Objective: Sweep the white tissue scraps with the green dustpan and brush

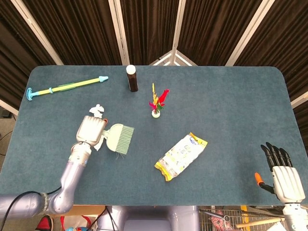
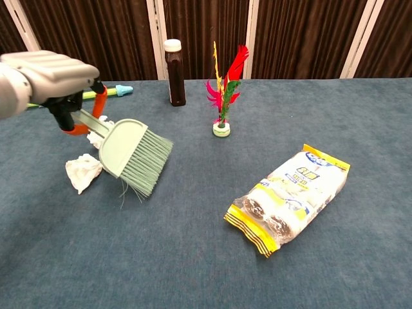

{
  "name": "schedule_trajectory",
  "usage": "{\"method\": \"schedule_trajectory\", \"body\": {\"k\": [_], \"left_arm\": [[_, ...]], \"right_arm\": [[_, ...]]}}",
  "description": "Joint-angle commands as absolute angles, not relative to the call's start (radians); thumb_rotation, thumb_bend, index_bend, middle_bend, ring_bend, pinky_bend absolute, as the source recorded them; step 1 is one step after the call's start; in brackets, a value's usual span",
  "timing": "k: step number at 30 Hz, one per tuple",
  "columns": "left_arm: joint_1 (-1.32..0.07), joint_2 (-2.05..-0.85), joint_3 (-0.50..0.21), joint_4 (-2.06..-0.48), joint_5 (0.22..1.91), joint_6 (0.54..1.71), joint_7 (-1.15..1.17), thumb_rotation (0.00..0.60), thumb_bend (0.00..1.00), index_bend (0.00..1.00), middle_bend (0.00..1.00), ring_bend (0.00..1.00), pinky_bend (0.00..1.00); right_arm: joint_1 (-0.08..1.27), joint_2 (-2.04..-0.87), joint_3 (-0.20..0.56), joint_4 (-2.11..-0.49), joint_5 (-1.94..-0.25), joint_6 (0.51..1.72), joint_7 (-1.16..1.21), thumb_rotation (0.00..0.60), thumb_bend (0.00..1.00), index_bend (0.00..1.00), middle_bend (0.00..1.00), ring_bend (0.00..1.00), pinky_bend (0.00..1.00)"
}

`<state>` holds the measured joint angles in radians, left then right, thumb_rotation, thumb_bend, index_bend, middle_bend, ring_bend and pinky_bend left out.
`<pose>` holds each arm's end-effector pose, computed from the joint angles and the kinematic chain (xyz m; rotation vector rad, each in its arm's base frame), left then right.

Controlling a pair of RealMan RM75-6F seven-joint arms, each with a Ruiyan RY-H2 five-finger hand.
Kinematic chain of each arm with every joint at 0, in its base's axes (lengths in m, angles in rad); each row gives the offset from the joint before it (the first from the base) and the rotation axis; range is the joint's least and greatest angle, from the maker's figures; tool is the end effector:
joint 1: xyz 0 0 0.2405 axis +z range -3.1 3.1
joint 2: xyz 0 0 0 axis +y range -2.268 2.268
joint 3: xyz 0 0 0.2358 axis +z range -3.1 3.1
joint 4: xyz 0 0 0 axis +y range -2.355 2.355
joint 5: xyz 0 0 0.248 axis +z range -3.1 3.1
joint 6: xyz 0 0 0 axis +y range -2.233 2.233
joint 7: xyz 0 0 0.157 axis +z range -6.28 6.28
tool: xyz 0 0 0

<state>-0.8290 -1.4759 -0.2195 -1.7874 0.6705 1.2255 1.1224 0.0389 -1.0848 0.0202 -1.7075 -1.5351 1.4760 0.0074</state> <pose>-0.0925 0.3363 -0.0226 -1.7918 -0.6143 -0.5145 -0.2957 -0.1731 0.1084 1.3903 -0.9997 0.9191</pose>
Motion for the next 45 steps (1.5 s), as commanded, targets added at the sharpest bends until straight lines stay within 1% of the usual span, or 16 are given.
{"method": "schedule_trajectory", "body": {"k": [1, 5, 8, 16, 20, 24, 29, 32, 34, 38, 41, 45], "left_arm": [[-0.875, -1.513, -0.216, -1.719, 0.623, 1.206, 1.168, 0.600, 0.79, 0.80, 1.00, 1.00, 1.00], [-0.882, -1.498, -0.184, -1.683, 0.620, 1.207, 1.195, 0.600, 0.79, 0.80, 1.00, 1.00, 1.00], [-0.869, -1.457, -0.160, -1.672, 0.612, 1.201, 1.190, 0.600, 0.79, 0.80, 1.00, 1.00, 1.00], [-0.787, -1.300, -0.067, -1.618, 0.612, 1.174, 1.120, 0.600, 0.79, 0.80, 1.00, 1.00, 1.00], [-0.744, -1.220, -0.037, -1.582, 0.624, 1.163, 1.061, 0.600, 0.79, 0.80, 1.00, 1.00, 1.00], [-0.709, -1.150, -0.041, -1.556, 0.637, 1.159, 0.980, 0.600, 0.79, 0.80, 1.00, 1.00, 1.00], [-0.688, -1.098, -0.102, -1.584, 0.675, 1.160, 0.827, 0.600, 0.79, 0.80, 1.00, 1.00, 1.00], [-0.702, -1.103, -0.139, -1.633, 0.700, 1.163, 0.783, 0.600, 0.79, 0.80, 1.00, 1.00, 1.00], [-0.716, -1.118, -0.149, -1.651, 0.705, 1.164, 0.788, 0.600, 0.79, 0.80, 1.00, 1.00, 1.00], [-0.766, -1.198, -0.169, -1.669, 0.707, 1.169, 0.832, 0.600, 0.79, 0.80, 1.00, 1.00, 1.00], [-0.810, -1.275, -0.189, -1.639, 0.687, 1.177, 0.877, 0.600, 0.79, 0.80, 1.00, 1.00, 1.00], [-0.878, -1.379, -0.229, -1.544, 0.610, 1.160, 0.932, 0.600, 0.79, 0.80, 1.00, 1.00, 1.00]], "right_arm": [[0.040, -1.084, 0.020, -1.706, -1.533, 1.473, 0.011, 0.600, 0.38, 0.00, 0.00, 0.00, 0.00], [0.042, -1.084, 0.022, -1.704, -1.530, 1.470, 0.014, 0.600, 0.38, 0.00, 0.00, 0.00, 0.00], [0.042, -1.086, 0.021, -1.702, -1.533, 1.470, 0.013, 0.600, 0.38, 0.00, 0.00, 0.00, 0.00], [0.041, -1.091, 0.016, -1.706, -1.540, 1.472, -0.010, 0.600, 0.38, 0.00, 0.00, 0.00, 0.00], [0.040, -1.093, 0.015, -1.709, -1.542, 1.474, -0.018, 0.600, 0.38, 0.00, 0.00, 0.00, 0.00], [0.040, -1.094, 0.015, -1.711, -1.544, 1.476, -0.023, 0.600, 0.38, 0.00, 0.00, 0.00, 0.00], [0.040, -1.095, 0.014, -1.713, -1.547, 1.477, -0.029, 0.600, 0.38, 0.00, 0.00, 0.00, 0.00], [0.040, -1.096, 0.015, -1.712, -1.547, 1.477, -0.029, 0.600, 0.38, 0.00, 0.00, 0.00, 0.00], [0.041, -1.095, 0.015, -1.711, -1.546, 1.476, -0.028, 0.600, 0.38, 0.00, 0.00, 0.00, 0.00], [0.041, -1.094, 0.018, -1.707, -1.539, 1.475, -0.022, 0.600, 0.38, 0.00, 0.00, 0.00, 0.00], [0.040, -1.093, 0.020, -1.705, -1.531, 1.473, -0.014, 0.600, 0.38, 0.00, 0.00, 0.00, 0.00], [0.041, -1.090, 0.022, -1.706, -1.524, 1.469, -0.005, 0.600, 0.38, 0.00, 0.00, 0.00, 0.00]]}}
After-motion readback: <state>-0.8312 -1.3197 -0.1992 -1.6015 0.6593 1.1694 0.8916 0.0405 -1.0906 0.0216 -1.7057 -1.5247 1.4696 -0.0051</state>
